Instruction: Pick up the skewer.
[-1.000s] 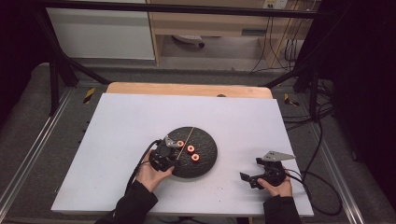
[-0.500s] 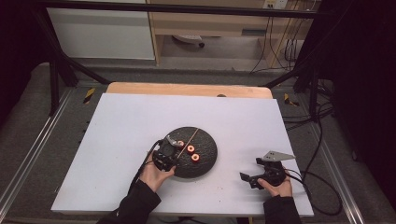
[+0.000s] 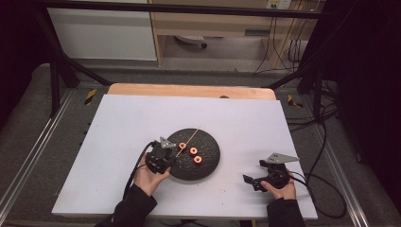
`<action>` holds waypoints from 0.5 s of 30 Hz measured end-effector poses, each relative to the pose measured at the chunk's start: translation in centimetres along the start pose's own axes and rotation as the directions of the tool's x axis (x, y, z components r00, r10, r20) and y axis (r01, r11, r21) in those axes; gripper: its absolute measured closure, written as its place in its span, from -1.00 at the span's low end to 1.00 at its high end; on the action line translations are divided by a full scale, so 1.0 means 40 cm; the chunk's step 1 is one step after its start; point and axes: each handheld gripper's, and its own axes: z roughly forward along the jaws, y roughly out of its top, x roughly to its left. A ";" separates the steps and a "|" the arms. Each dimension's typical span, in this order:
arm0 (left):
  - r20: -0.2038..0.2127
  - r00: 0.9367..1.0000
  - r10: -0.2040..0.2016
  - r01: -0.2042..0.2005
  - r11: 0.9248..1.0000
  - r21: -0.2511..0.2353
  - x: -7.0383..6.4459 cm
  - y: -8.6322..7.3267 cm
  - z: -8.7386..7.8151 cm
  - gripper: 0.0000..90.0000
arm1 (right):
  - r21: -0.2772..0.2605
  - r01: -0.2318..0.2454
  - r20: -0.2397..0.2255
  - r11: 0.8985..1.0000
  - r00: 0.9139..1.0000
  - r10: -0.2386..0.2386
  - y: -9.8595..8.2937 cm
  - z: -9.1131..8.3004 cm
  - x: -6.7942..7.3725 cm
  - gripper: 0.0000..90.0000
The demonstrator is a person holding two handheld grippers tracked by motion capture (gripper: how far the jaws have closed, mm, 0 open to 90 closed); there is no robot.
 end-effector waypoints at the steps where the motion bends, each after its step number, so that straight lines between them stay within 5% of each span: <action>1: 0.009 1.000 0.003 -0.003 1.000 -0.015 0.005 -0.004 -0.006 0.96 | 0.002 0.000 0.001 1.000 1.000 0.000 0.000 0.000 0.000 -0.98; 15: 0.094 0.996 0.012 0.003 0.987 -0.158 0.080 -0.104 -0.069 0.96 | 0.011 -0.014 0.002 1.000 1.000 0.014 0.000 0.002 0.001 -0.97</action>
